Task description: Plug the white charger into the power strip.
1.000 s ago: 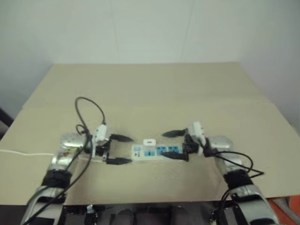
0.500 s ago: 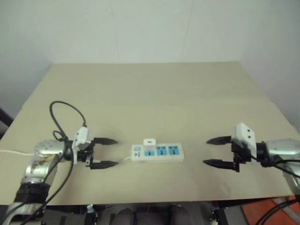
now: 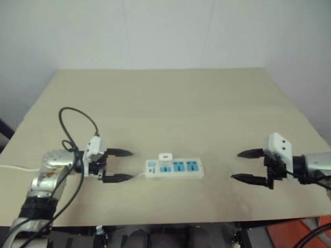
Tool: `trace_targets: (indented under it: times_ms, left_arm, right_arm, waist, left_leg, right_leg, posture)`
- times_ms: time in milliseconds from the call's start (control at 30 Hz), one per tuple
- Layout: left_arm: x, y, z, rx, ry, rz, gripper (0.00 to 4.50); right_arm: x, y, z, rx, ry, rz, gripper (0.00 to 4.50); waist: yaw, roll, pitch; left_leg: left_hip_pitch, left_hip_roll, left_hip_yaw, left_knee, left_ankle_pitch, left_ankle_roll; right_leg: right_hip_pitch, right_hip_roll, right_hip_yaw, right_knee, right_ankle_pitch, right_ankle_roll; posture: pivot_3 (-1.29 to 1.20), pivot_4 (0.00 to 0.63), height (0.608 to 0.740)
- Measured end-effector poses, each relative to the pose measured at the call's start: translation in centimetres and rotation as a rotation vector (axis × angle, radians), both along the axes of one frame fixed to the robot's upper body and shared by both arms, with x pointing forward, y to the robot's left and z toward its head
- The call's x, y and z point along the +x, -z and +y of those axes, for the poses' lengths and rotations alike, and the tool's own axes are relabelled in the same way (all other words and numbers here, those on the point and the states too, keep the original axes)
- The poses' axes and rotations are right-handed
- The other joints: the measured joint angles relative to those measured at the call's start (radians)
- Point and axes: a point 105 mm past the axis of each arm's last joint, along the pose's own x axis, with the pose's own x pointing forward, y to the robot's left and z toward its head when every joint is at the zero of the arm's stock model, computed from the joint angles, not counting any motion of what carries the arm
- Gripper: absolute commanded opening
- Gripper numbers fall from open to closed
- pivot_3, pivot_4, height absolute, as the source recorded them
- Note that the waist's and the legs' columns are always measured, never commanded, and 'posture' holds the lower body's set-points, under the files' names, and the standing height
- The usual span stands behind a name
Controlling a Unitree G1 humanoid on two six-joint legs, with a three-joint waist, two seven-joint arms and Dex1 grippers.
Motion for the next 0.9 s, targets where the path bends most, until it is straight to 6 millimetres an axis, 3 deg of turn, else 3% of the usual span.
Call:
trace_targets:
  times_ms: [367,567,767,900]
  left_arm:
    - [0.1,1.3,0.6,0.054,0.001,0.023,4.48]
    - [0.7,0.8,0.4,0.060,0.010,-0.009,4.48]
    - [0.7,2.1,-0.4,0.045,0.035,0.035,4.48]
    - [1.3,1.7,-0.7,0.036,0.049,0.022,4.48]
  right_arm:
    - [-0.3,0.5,-0.6,-0.024,0.021,-0.019,4.50]
    - [-0.6,0.3,-0.7,-0.038,0.025,-0.028,4.50]
    - [-1.1,0.8,-1.3,-0.051,0.048,-0.015,4.50]
    - [-1.2,0.7,-1.3,-0.056,0.056,-0.029,4.50]
  waist:
    - [0.002,0.000,0.000]
    - [0.002,0.000,0.000]
    - [0.002,0.000,0.000]
    - [0.002,0.000,0.000]
  left_leg:
    - [0.000,0.000,0.001,0.001,0.000,0.000]
    - [0.000,0.000,0.001,0.001,0.000,0.000]
    - [0.000,0.000,0.002,0.002,0.000,0.000]
    - [0.000,0.000,0.002,0.003,0.000,0.000]
  right_leg:
    - [0.000,0.000,0.000,0.000,0.000,0.000]
    - [0.001,0.000,0.000,0.001,0.000,0.000]
    - [0.001,0.000,0.000,0.001,0.000,0.000]
    - [0.001,0.000,0.000,0.002,0.000,0.000]
  posture:
    - [0.00,0.150,0.740]
    - [0.00,0.150,0.740]
    - [0.00,0.150,0.740]
    - [0.00,0.150,0.740]
